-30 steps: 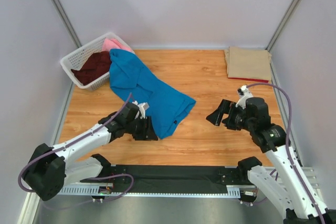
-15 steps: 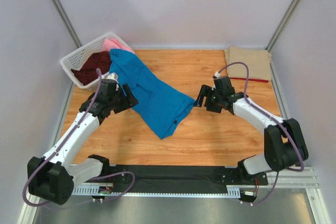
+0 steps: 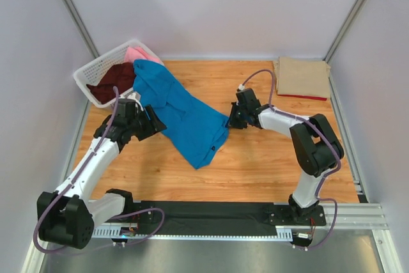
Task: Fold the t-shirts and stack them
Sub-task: Flatten the tshirt out
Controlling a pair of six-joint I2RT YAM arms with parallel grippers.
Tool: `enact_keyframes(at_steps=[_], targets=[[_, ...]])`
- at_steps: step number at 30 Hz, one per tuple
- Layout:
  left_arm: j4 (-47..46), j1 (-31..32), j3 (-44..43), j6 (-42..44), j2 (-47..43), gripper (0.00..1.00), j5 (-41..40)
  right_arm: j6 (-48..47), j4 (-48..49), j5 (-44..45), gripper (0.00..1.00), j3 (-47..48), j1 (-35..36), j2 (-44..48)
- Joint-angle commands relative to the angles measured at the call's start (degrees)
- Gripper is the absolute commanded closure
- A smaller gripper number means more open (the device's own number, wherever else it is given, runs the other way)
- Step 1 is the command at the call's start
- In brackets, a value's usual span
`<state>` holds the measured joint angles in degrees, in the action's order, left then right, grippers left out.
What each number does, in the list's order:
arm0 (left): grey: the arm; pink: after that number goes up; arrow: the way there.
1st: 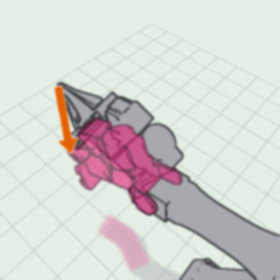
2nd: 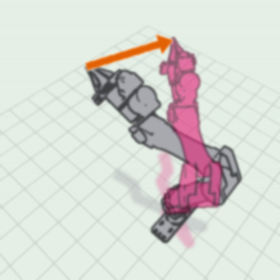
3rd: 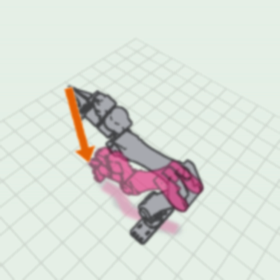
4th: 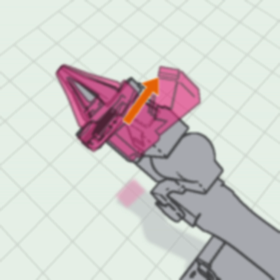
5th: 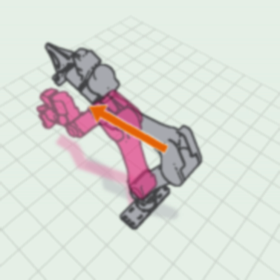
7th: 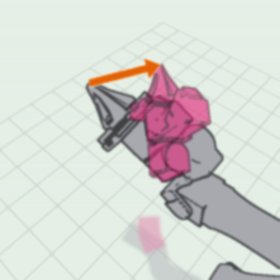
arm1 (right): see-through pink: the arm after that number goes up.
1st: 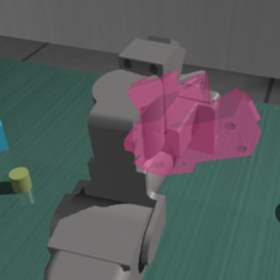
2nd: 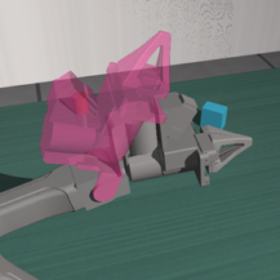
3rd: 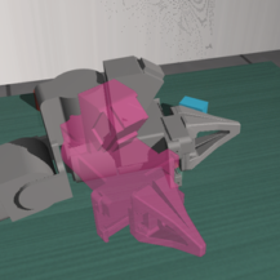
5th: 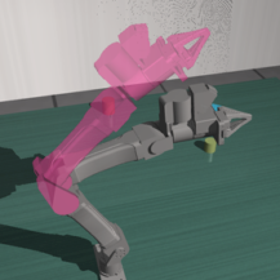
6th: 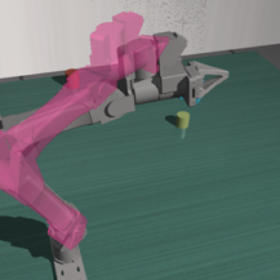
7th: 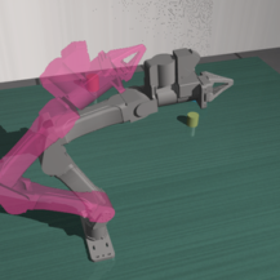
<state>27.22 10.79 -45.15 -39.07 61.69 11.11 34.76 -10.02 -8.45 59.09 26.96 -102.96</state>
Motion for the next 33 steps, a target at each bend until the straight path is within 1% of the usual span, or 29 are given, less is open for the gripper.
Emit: enact_keyframes(at_steps=[1,2,3,4,5,6,7,8,10,11,13,14,15,17,18,19,20,21,23,25,27,29,32,33], targets=[[-1.1,-0.2,1.2,2.2,-1.7,0.35,4.3,-3.0,-3.9,4.0,1.00,7.9,-0.4,3.4],[-0.6,-0.1,1.1,2.7,-2.9,0.37,4.5,-4.0,-8.7,4.2,1.00,9.0,-0.5,5.2],[-0.3,0.0,1.0,3.2,-3.6,0.38,4.6,-5.1,-11.2,4.7,1.00,9.9,-0.5,8.0],[0.2,0.1,0.6,3.7,-4.9,0.39,4.1,-6.5,-13.9,5.3,1.00,10.8,-0.6,13.4],[2.5,0.2,0.0,4.8,-5.3,0.39,3.6,-7.2,-19.5,6.4,1.00,12.3,-0.6,16.8],[3.5,0.3,-1.5,5.4,-5.9,0.39,2.9,-7.6,-22.0,6.4,1.00,13.0,-0.4,19.8],[4.6,0.5,-2.4,5.8,-6.2,0.39,1.6,-8.0,-23.8,5.7,1.00,13.3,-0.4,22.5],[6.2,0.5,-3.2,6.4,-7.0,0.39,1.0,-9.1,-26.3,2.9,1.00,13.8,-0.5,28.2],[7.3,0.5,-5.2,7.2,-7.7,0.38,-0.6,-9.7,-26.8,-1.7,1.00,13.2,-0.4,33.4],[7.5,0.5,-5.7,7.2,-7.9,0.37,-0.7,-9.8,-24.3,-7.7,1.00,12.0,-0.4,37.9],[7.0,0.6,-6.3,6.8,-7.8,0.36,-0.2,-7.2,-21.5,-11.6,1.00,6.4,-0.4,41.7],[6.1,0.6,-6.2,6.7,-7.5,0.36,0.3,-6.1,-18.3,-14.9,1.00,4.1,-0.2,44.0],[5.5,0.7,-5.6,6.5,-7.1,0.35,0.9,-3.8,-16.8,-16.7,1.00,-0.8,-0.2,44.7],[3.8,1.6,-4.6,5.9,-5.4,0.35,2.9,-2.7,-14.2,-18.8,1.00,-4.8,-0.1,45.5],[3.3,2.2,-3.7,5.8,-4.6,0.34,3.1,-2.9,-14.4,-17.8,0.99,-8.0,-0.1,45.9],[2.8,4.1,-3.3,5.6,-3.0,0.33,2.9,-3.2,-15.0,-15.7,1.00,-9.0,-0.1,46.1],[1.5,5.2,-2.9,5.6,-2.0,0.33,2.8,-3.6,-16.6,-10.8,1.00,-9.7,-0.2,46.0],[1.2,6.3,-2.8,5.5,-0.8,0.33,2.6,-4.1,-17.5,-8.3,1.00,-10.0,-0.4,46.1],[0.0,9.1,-2.8,5.1,2.6,0.32,1.7,-4.7,-20.5,-1.8,1.00,-8.8,-1.6,45.2],[-1.5,10.2,-3.2,4.5,6.4,0.32,1.6,-4.9,-23.0,1.2,1.00,-6.5,-2.2,44.8],[-4.4,11.1,-3.6,4.0,8.7,0.32,1.9,-5.2,-25.2,-0.3,1.00,-3.3,-2.2,45.4],[-7.9,11.5,-4.0,3.9,12.1,0.32,2.4,-4.2,-26.5,-3.8,1.00,-1.3,-2.2,47.8],[-8.8,11.9,-5.6,3.5,16.3,0.32,2.6,-2.3,-26.7,-6.9,1.00,1.3,-2.2,52.7],[-8.5,12.1,-6.4,3.2,17.1,0.32,2.1,-1.8,-26.6,-6.8,1.00,2.0,-2.2,54.0]])
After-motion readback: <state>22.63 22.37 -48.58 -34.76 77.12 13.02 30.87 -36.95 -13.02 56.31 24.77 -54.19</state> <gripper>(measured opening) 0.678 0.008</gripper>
